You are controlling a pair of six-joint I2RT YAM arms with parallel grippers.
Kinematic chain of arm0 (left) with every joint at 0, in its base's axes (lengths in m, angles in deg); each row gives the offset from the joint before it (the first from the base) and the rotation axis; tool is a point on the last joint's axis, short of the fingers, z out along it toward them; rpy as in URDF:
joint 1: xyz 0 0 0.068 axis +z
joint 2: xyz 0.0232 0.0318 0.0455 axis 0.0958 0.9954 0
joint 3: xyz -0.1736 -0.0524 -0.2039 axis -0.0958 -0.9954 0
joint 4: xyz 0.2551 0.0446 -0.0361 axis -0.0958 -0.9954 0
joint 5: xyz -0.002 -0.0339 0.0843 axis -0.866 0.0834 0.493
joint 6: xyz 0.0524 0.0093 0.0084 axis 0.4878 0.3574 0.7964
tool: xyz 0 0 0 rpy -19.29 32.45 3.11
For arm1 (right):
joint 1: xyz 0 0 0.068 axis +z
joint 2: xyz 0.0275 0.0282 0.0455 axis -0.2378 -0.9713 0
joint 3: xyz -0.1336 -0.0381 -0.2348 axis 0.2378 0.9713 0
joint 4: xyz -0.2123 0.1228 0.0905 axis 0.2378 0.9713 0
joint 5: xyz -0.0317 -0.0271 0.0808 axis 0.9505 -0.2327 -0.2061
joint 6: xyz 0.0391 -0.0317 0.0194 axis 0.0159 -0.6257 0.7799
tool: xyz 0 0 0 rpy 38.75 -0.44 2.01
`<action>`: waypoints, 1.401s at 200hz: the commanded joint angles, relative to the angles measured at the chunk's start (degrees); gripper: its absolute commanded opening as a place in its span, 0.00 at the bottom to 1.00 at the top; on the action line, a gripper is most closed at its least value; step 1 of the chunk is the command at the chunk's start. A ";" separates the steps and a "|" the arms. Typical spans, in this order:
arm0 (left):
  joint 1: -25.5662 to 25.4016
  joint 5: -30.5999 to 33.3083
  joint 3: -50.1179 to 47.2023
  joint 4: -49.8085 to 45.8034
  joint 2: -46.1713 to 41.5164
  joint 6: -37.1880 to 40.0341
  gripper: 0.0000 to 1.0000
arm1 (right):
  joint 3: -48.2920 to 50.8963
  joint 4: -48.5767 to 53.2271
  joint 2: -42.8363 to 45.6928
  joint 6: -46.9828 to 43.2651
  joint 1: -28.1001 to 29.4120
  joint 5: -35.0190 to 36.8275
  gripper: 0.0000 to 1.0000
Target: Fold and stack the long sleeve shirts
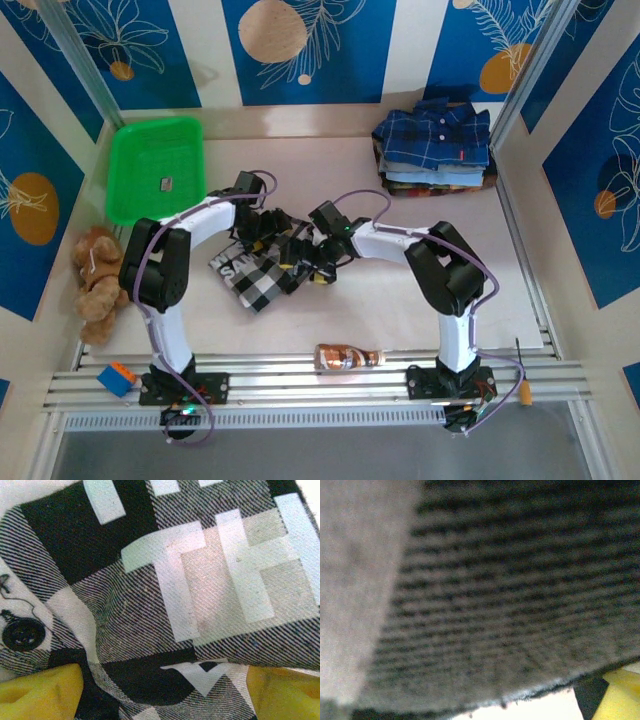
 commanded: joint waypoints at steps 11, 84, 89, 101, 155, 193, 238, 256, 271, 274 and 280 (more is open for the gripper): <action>-0.32 0.07 -0.96 -1.07 -2.58 -0.56 0.85 | -1.48 -1.18 -3.65 1.81 -1.06 2.80 0.81; 0.67 -0.94 2.10 -1.33 -11.16 3.56 0.96 | -8.82 7.84 -5.02 -2.27 -3.13 8.51 0.18; 0.98 -1.20 2.42 -1.30 -11.83 3.81 0.97 | -9.26 8.88 -4.97 -2.74 -3.30 8.84 0.14; 2.00 -1.68 3.15 -0.85 -13.27 4.44 0.99 | -9.82 10.48 -4.40 -3.74 -3.70 9.31 0.08; 8.13 -2.22 6.10 0.55 -18.77 9.52 1.00 | -18.65 32.21 2.68 -13.89 -6.27 18.16 0.00; 12.08 -3.41 6.12 1.57 -20.19 11.12 1.00 | -28.32 52.98 7.01 -24.24 -9.46 27.79 0.00; 12.91 -4.13 5.88 3.33 -19.84 11.17 1.00 | -35.86 71.78 12.57 -30.10 -11.04 46.27 0.00; 12.96 -4.90 5.61 4.45 -19.21 9.77 1.00 | -39.39 79.05 12.64 -31.02 -10.84 52.64 0.00; 12.96 -6.10 5.03 5.94 -18.76 8.67 1.00 | -41.53 85.10 11.19 -31.04 -9.80 58.90 0.00; 12.89 -6.23 4.98 6.13 -18.66 8.54 1.00 | -41.66 85.92 10.47 -31.55 -9.68 60.08 0.00; 13.01 -6.56 4.69 6.58 -18.56 8.31 1.00 | -41.00 85.95 10.03 -32.80 -9.34 60.09 0.00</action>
